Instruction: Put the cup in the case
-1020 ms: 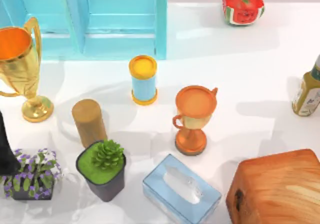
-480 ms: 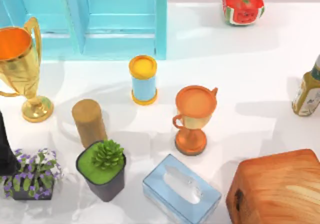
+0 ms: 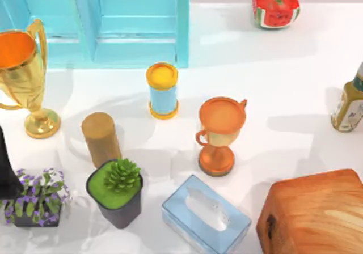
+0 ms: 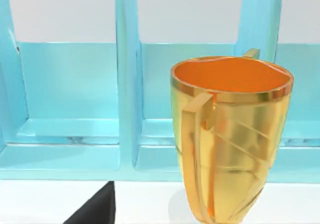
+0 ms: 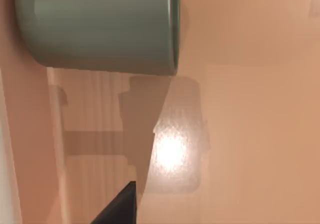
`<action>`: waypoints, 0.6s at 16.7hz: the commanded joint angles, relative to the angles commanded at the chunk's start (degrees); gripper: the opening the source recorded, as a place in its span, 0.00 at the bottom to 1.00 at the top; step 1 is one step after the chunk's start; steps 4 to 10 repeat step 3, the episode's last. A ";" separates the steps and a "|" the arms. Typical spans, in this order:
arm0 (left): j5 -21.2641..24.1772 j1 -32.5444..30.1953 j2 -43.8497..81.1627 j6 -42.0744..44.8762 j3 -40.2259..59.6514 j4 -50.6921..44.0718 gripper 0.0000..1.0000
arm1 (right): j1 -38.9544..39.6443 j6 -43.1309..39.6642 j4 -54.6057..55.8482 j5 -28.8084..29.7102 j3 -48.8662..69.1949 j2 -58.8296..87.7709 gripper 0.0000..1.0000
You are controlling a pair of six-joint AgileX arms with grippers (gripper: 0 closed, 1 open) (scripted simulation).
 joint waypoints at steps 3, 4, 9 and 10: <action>0.00 0.00 0.00 0.00 0.00 0.00 1.00 | 0.00 0.00 0.00 0.00 0.00 0.00 1.00; 0.00 0.00 0.00 0.00 0.00 0.00 1.00 | 0.00 0.00 0.00 0.00 0.00 0.00 1.00; 0.00 0.00 0.00 0.00 0.00 0.00 1.00 | 0.00 0.00 0.00 0.00 0.00 0.00 1.00; 0.00 0.00 0.00 0.00 0.00 0.00 1.00 | 0.00 0.00 0.00 0.00 0.00 0.00 1.00</action>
